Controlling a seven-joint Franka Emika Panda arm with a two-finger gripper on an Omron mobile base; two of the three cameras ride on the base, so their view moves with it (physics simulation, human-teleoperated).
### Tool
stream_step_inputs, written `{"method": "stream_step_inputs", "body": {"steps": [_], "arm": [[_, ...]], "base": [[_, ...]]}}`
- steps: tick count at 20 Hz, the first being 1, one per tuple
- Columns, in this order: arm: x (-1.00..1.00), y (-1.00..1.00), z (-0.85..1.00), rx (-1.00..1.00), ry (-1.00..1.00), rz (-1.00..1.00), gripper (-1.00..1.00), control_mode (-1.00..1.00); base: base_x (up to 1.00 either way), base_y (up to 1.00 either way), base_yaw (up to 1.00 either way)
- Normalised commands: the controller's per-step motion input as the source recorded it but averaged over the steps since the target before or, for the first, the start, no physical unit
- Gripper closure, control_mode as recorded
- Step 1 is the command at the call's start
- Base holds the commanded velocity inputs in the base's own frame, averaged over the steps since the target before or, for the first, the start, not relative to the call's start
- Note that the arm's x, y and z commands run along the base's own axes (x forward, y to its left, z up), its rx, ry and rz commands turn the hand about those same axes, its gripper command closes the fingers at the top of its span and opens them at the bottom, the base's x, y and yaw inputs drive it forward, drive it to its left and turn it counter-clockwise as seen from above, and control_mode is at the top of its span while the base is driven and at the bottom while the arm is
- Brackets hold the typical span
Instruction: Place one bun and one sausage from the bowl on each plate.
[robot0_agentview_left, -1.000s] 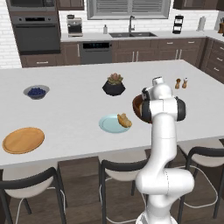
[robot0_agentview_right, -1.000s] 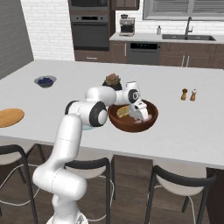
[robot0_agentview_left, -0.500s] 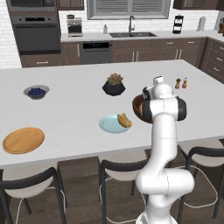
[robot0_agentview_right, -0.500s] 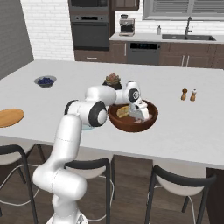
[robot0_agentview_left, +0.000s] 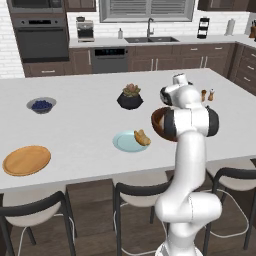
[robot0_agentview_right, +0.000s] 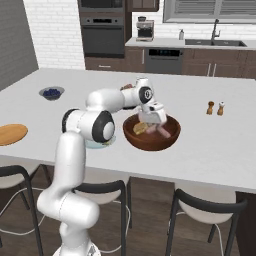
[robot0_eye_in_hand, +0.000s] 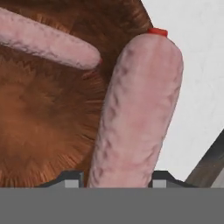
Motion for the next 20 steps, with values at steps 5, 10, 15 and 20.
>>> {"method": "stream_step_inputs", "body": {"steps": [5, 10, 15, 20], "arm": [[-0.05, 0.77, 0.37, 0.07, 0.0, 0.38, 1.0, -1.0], [0.01, 0.82, 0.19, 0.15, 0.02, 0.47, 1.0, -1.0], [0.06, 0.99, 0.04, 0.15, 0.07, 0.51, 1.0, -1.0], [0.0, 1.0, 0.01, 0.12, 0.06, 0.48, 1.0, -1.0]], "base": [[0.0, 0.0, 0.0], [0.0, 0.0, 0.0], [0.0, 0.0, 0.0], [0.0, 0.0, 0.0]]}}
